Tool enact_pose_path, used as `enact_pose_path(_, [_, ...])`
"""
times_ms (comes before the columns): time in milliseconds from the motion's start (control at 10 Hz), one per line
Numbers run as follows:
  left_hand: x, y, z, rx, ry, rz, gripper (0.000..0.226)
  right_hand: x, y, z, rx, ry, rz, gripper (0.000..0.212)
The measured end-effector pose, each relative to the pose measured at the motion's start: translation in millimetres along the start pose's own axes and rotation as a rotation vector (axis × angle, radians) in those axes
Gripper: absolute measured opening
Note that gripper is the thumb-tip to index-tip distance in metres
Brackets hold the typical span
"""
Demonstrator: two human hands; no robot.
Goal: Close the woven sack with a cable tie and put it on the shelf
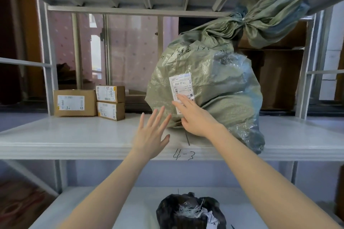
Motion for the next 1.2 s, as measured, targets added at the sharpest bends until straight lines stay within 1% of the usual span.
enact_pose_path(100, [-7.4, 10.5, 1.8, -0.024, 0.016, -0.012, 0.068, -14.8, 6.8, -16.2, -0.052, -0.124, -0.067, 0.051])
enact_pose_path(200, [-16.6, 14.3, 0.9, -0.018, -0.016, -0.029, 0.069, -31.4, -4.8, -47.7, 0.024, -0.311, -0.145, 0.033])
enact_pose_path(300, [-26.3, 10.5, -0.7, 0.007, -0.049, -0.054, 0.069, -33.4, -30.0, -91.9, 0.113, -0.410, -0.209, 0.030])
enact_pose_path(400, [-32.2, 2.7, 0.7, 0.013, -0.040, -0.073, 0.068, -12.6, -51.2, -117.6, 0.162, -0.275, -0.234, 0.046])
enact_pose_path(500, [-37.2, -7.6, 3.1, 0.027, -0.048, -0.093, 0.069, 5.3, -60.5, -119.0, 0.153, -0.126, -0.264, 0.053])
enact_pose_path(600, [-40.7, -14.4, 6.2, 0.028, -0.048, -0.104, 0.069, 7.4, -68.4, -111.1, 0.180, -0.053, -0.230, 0.057])
enact_pose_path(700, [-42.1, -15.6, 6.2, 0.023, -0.046, -0.097, 0.069, 8.6, -81.0, -100.5, 0.270, 0.058, -0.202, 0.059])
enact_pose_path(800, [-40.4, -12.5, 2.6, 0.035, -0.025, -0.092, 0.070, 1.9, -84.1, -95.0, 0.308, 0.056, -0.169, 0.056])
enact_pose_path(900, [-41.6, -7.9, -1.0, 0.053, -0.036, -0.088, 0.071, -6.8, -78.1, -97.5, 0.306, 0.014, -0.161, 0.054])
enact_pose_path(1000, [-44.6, -1.8, -4.6, 0.037, -0.015, -0.103, 0.074, -17.0, -64.2, -102.3, 0.286, -0.009, -0.128, 0.054])
enact_pose_path(1100, [-52.5, 3.2, -10.0, 0.023, -0.036, -0.115, 0.076, -32.5, -51.6, -105.9, 0.253, -0.064, -0.119, 0.054])
enact_pose_path(1200, [-65.9, 7.9, -15.4, 0.007, -0.045, -0.133, 0.077, -50.1, -40.4, -108.0, 0.243, -0.079, -0.143, 0.055])
Point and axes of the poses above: each hand's wrist, its own z-axis towards the middle knuckle, its own x-axis out of the palm, y = z × x, the point moved 6 cm from there along z, towards the middle knuckle, and after that the axes turned 9 degrees about z, right-handed, at the moved point
